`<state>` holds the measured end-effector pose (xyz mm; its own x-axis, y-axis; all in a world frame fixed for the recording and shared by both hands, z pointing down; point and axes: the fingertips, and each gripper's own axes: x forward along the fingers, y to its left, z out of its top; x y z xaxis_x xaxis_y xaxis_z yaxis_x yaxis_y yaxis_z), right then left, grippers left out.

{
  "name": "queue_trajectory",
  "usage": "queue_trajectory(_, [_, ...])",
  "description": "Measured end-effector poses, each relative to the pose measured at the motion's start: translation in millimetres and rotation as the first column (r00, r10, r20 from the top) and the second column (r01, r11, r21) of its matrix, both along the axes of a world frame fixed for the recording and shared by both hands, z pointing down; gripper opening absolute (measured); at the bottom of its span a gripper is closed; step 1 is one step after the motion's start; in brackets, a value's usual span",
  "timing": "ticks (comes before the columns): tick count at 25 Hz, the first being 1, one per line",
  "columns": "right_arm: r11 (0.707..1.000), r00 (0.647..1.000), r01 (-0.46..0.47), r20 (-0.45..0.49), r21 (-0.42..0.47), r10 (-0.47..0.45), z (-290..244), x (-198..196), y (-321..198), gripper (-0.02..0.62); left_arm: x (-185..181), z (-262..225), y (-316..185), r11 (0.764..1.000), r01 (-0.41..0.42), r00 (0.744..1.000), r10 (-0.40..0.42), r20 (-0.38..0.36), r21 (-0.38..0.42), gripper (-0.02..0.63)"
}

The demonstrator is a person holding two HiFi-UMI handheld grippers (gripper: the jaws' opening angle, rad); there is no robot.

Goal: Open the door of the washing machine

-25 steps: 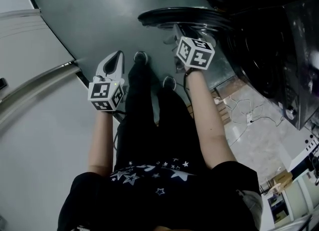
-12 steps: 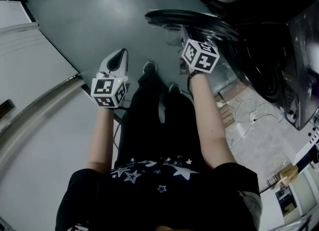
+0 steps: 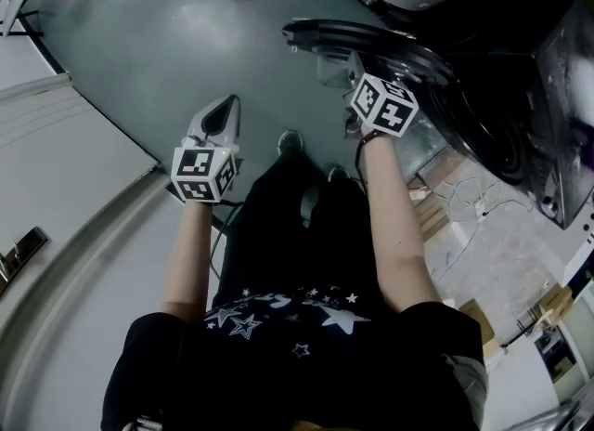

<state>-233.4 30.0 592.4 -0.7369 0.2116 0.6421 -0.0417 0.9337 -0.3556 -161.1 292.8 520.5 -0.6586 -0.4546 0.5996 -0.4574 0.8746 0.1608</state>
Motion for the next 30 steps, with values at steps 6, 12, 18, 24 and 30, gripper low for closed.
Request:
queue_trajectory(6, [0.998,0.998,-0.054,0.019,0.027,0.054,-32,2,3,0.126,-25,-13,-1,0.996,-0.084,0.996,0.084,-0.008,0.031,0.011])
queue_trajectory(12, [0.992,0.995,-0.102,0.021,0.075,0.101,-61,24,-14,0.113,-42,-30,-24,0.984,-0.174,0.985,0.174,0.012,0.046,0.011])
queue_trajectory(18, [0.986,0.996,-0.083,0.034,0.144,0.079,-89,60,-32,0.008,-40,-44,-49,0.97,-0.234,0.972,0.234,0.013,0.057,0.011])
queue_trajectory(24, [0.984,0.995,-0.09,0.065,0.157,0.08,-109,103,-63,0.005,-26,-62,-86,0.953,-0.298,0.954,0.296,0.047,0.062,0.011])
queue_trajectory(30, [0.977,0.984,-0.147,0.128,0.156,0.127,-140,143,-92,0.004,1,-86,-120,0.933,-0.355,0.932,0.349,0.099,0.052,0.011])
